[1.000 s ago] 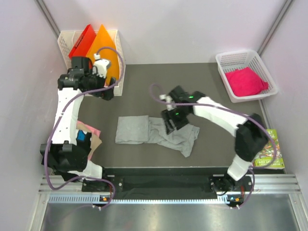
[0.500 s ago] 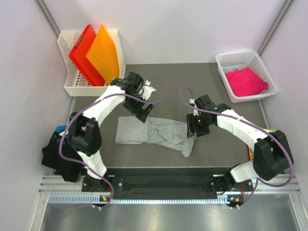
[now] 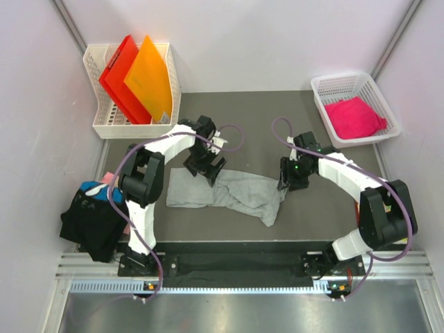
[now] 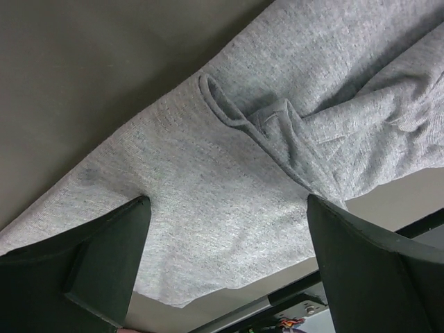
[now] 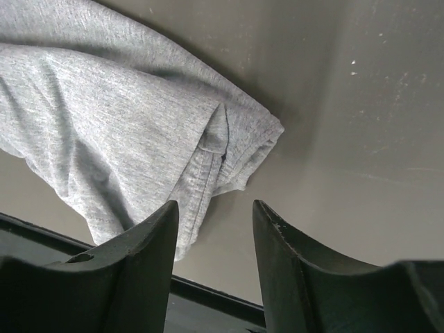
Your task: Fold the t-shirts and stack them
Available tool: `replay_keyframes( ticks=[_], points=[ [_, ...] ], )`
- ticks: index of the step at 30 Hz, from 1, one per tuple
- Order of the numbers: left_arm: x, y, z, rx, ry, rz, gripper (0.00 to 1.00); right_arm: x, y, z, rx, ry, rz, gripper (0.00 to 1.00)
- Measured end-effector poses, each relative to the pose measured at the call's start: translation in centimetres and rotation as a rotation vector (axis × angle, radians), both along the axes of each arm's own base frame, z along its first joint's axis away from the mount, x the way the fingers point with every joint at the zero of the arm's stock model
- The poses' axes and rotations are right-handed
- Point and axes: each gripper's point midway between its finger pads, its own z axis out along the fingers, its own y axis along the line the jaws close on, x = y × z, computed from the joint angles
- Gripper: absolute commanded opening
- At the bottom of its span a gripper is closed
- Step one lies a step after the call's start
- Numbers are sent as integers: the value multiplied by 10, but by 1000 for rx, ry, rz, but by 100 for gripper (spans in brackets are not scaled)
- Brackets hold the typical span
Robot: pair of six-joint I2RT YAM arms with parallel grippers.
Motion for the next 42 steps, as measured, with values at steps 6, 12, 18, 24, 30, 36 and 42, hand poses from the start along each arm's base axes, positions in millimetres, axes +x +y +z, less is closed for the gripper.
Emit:
replay_keyframes(
  ticks=[6,12,18,24,30,36,42],
  points=[
    [3,-9,1,-14,-5,20,98,0,6,-5,28,22,12,44],
    [1,-27,1,-31,-23,1,70,1,12,-16,50,55,18,41],
    [-1,-32,-7,-25,-12,-1,33,3,16,-26,59,80,13,37],
    [0,-27,-11,-3,-17,4,0,10,20,-29,70,83,10,18],
    [4,-20,-4,27,-56,-21,0,27,24,-25,75,56,11,0],
    [17,11,67,43,-202,-44,0,51,16,-9,72,10,-31,0],
    [39,138,168,105,-480,133,0,87,-27,8,64,-53,-169,0]
  ],
)
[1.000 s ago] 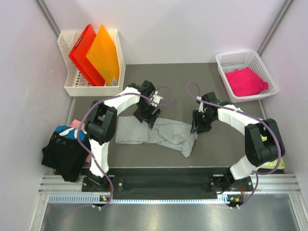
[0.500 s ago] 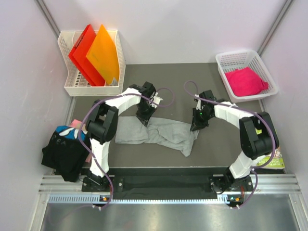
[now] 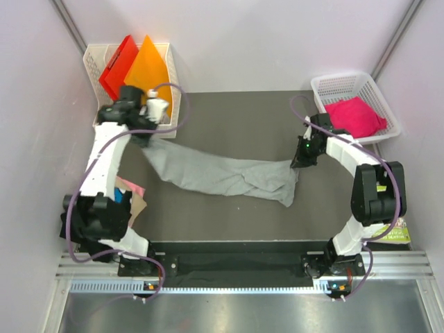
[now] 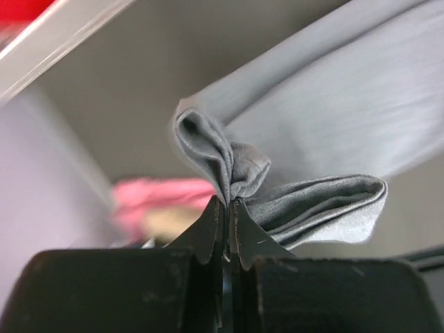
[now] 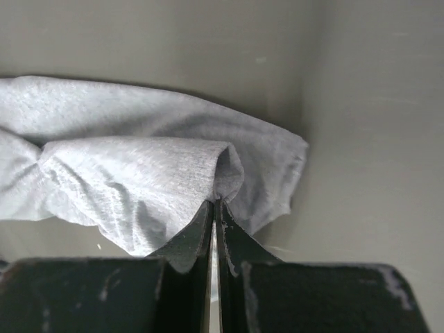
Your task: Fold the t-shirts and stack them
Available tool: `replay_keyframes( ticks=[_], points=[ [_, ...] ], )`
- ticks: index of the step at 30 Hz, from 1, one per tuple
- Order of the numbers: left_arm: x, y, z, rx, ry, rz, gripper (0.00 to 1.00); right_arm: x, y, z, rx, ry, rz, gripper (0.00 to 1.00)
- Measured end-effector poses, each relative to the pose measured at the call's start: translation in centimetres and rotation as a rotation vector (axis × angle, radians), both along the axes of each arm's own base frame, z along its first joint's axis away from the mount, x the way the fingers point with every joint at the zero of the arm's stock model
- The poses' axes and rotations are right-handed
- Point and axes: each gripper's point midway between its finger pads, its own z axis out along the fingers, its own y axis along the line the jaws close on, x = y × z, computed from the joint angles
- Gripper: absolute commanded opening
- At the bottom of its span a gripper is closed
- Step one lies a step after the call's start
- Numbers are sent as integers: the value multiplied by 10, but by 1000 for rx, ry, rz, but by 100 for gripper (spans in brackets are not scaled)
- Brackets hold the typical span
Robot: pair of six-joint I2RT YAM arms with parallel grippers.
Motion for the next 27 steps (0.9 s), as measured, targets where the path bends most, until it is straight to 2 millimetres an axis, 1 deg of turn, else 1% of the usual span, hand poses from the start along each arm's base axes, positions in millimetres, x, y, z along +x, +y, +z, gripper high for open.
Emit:
replay_keyframes(
  ticks=[1,2,3,4,6,9,12,14,16,18,19,20,21,22,23,24,25,27],
  points=[
    [-3,27,8,27,-28,44,0,1,-7,0,-5,3,-20,0],
    [-9,51,12,57,-41,87,0,2,-11,1,-7,4,-33,0],
    [-18,68,12,80,-38,111,0,2,-16,1,-12,6,-48,0],
    [-25,76,9,95,-27,117,0,1,-18,2,-13,7,-53,0],
    [-42,87,-5,122,13,109,0,-1,-19,9,-12,0,-62,0],
    [-63,86,-34,126,102,79,5,-4,-19,28,-6,-39,-66,0],
    [-74,79,-57,91,173,58,8,-8,-23,44,-18,-75,-79,0],
    [-76,75,-66,71,203,53,8,-12,-27,53,-33,-94,-88,0],
    [-73,72,-73,49,219,52,8,-18,-30,62,-45,-105,-96,0],
    [-71,68,-78,29,237,50,9,-29,-33,67,-59,-102,-99,0],
    [-68,66,-78,18,243,51,11,-35,-33,69,-65,-100,-98,0],
    [-67,65,-78,11,242,50,20,-41,-33,70,-71,-97,-96,1],
    [-65,64,-77,6,237,49,30,-50,-33,71,-79,-91,-92,6],
    [-64,64,-76,3,234,46,39,-61,-31,70,-81,-84,-86,9],
    [-65,63,-75,-3,230,44,45,-77,-27,68,-81,-74,-70,13],
    [-66,62,-74,-3,228,37,50,-92,-24,65,-78,-54,-61,30],
    [-67,62,-73,-6,224,34,51,-108,-20,60,-73,-37,-44,36],
    [-73,61,-73,-6,223,29,54,-149,-12,44,-59,34,-10,45]
  ],
)
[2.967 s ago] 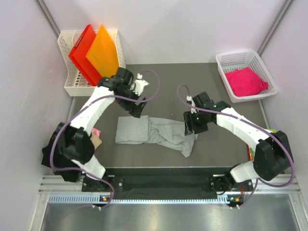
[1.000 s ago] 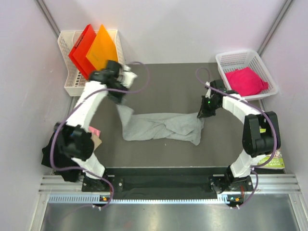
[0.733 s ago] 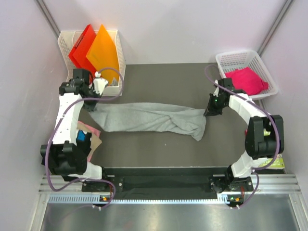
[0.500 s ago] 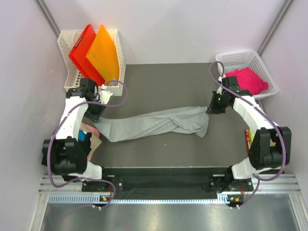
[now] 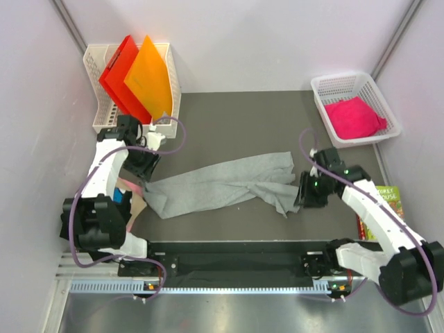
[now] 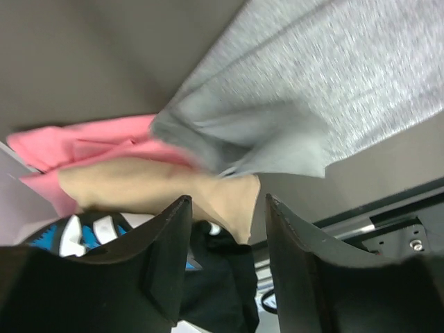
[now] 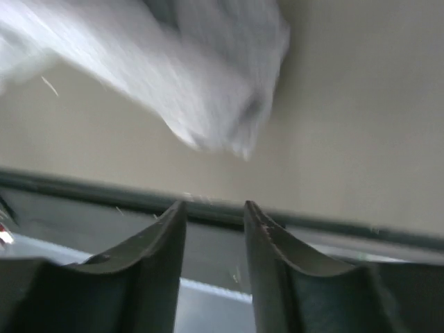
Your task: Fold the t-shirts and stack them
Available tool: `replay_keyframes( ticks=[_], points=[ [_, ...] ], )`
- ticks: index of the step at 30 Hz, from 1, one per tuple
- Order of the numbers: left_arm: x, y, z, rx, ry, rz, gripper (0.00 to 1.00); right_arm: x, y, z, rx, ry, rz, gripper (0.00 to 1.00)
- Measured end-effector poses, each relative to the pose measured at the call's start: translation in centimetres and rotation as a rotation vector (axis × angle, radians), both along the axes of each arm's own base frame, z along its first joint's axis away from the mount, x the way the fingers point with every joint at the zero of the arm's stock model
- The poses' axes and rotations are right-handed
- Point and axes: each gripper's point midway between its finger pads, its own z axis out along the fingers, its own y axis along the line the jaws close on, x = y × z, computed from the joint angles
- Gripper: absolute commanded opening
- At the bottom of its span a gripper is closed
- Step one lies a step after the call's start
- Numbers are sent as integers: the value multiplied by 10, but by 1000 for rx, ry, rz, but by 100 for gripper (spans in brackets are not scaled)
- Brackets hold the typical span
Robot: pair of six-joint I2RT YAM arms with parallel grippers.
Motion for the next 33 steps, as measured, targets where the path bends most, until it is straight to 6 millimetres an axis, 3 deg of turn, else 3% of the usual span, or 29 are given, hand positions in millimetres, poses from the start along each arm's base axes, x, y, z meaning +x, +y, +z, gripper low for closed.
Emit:
replay_keyframes(
  ticks=[4,7,10,14,17,19,22,27,31,33],
  points=[
    [-13,0,-3,1,16,-3,54,-60,2,-31,-6,189,35,46],
    [-12,-1,-3,-1,14,-2,54,-61,-2,-33,-44,247,21,46],
    [-6,-1,0,-4,7,-2,54,-26,0,-21,-85,227,14,45],
    [1,-1,2,-6,-2,1,54,50,4,-1,-108,94,-21,42],
    [1,-1,1,-8,3,8,54,93,0,-1,-120,29,-63,38],
    [1,-1,0,-8,5,15,54,118,-1,-11,-136,23,-72,38],
    [2,0,0,-2,2,20,54,139,-4,-38,-175,47,-72,38],
    [-4,4,-10,19,27,26,54,143,-9,-78,-224,121,-58,36],
    [-10,6,-17,30,49,30,53,156,-9,-83,-234,114,-53,27],
    [-11,7,-20,37,51,33,52,164,-8,-84,-229,92,-54,17]
  ],
)
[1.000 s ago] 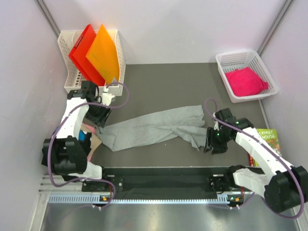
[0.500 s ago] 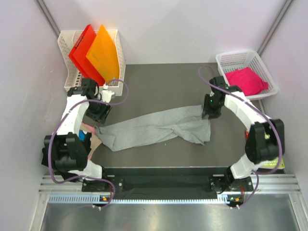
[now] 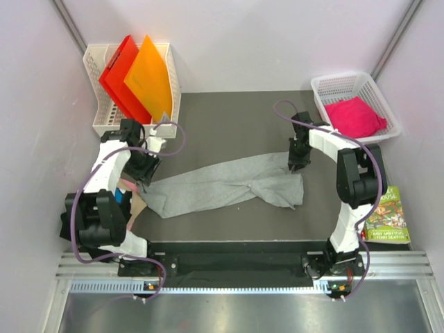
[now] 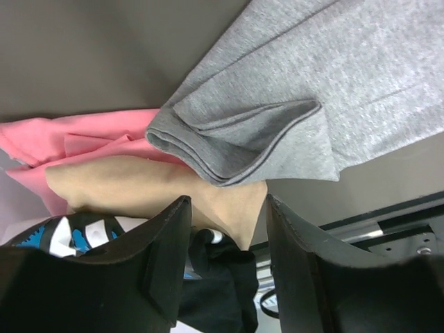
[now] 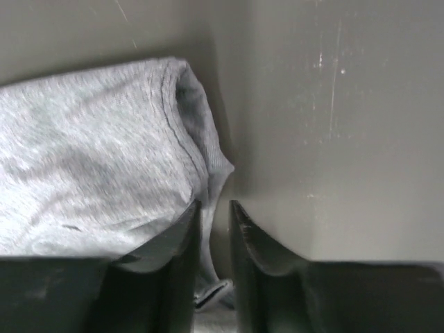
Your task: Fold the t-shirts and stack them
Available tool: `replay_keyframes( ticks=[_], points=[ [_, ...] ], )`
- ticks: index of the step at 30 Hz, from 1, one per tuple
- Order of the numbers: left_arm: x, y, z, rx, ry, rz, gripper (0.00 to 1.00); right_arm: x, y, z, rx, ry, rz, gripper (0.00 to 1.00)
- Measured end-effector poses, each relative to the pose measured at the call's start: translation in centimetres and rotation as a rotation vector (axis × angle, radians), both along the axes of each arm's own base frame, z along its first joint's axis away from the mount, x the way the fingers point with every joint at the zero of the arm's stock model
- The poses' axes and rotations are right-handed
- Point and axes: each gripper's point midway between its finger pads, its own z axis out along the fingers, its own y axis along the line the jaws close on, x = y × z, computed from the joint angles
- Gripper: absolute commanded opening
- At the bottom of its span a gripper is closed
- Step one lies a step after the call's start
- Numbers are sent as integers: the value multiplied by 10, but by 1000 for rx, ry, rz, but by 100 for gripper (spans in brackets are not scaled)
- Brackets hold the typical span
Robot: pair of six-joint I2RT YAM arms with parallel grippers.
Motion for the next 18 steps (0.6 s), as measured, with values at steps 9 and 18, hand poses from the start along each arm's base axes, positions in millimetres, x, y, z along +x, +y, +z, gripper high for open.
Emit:
replay_keyframes(
  ticks=[9,18],
  points=[
    [0,21,-43,116,9,35,60,7,2,-4,10,-19,14,0],
    [41,28,-76,140,41,117,83,17,-4,-4,18,-36,-5,0]
  ],
)
